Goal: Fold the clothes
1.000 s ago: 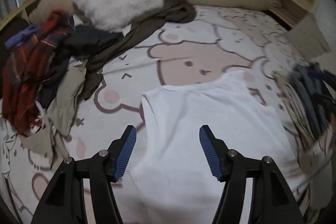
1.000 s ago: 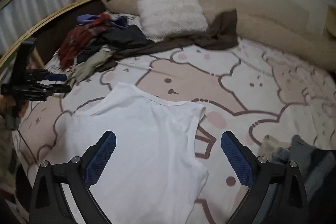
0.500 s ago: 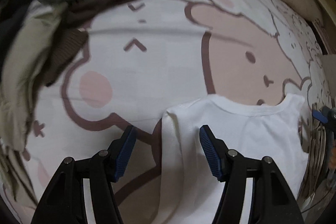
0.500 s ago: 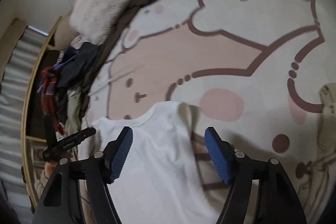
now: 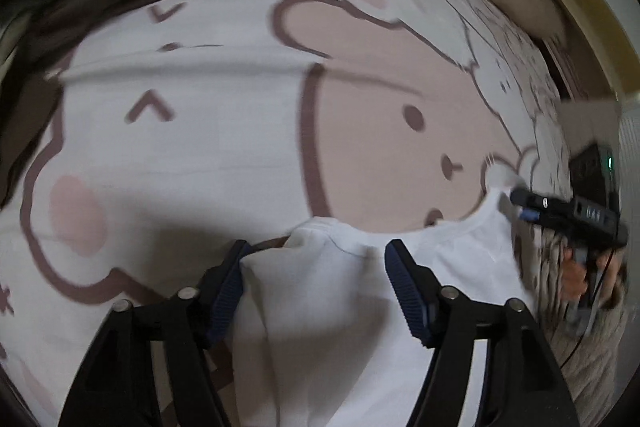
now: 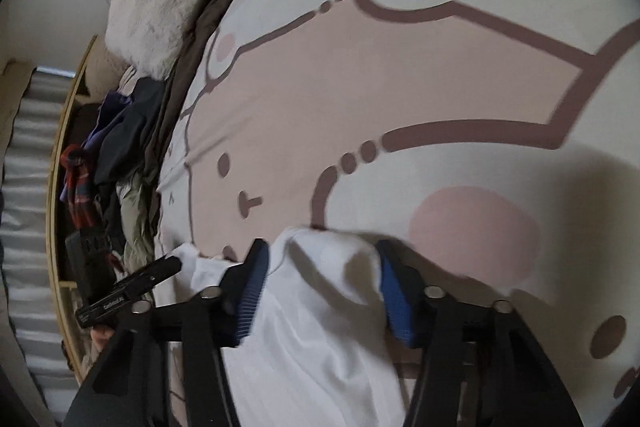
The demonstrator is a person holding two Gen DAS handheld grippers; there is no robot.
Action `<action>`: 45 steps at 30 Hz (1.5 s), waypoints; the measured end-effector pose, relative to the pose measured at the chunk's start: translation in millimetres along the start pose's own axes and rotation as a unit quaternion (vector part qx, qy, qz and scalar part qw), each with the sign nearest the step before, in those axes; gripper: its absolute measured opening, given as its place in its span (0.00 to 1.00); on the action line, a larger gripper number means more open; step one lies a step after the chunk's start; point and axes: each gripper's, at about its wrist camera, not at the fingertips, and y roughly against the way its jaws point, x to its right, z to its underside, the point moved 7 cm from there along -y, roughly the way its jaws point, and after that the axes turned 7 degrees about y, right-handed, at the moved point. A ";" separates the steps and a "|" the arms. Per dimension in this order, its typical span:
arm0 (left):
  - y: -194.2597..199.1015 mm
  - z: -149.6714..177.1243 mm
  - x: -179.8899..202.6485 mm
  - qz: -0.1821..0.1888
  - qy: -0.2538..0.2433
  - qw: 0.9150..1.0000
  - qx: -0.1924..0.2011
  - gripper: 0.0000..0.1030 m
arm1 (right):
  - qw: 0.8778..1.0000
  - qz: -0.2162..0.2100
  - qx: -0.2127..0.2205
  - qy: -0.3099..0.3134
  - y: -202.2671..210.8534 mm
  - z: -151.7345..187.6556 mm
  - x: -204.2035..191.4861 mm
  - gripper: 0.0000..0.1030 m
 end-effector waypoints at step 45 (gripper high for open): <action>-15.1 -6.0 15.8 -0.186 -0.367 0.911 -0.004 0.53 | 0.862 0.280 -0.041 0.420 -1.5 11.9 -44.9 0.09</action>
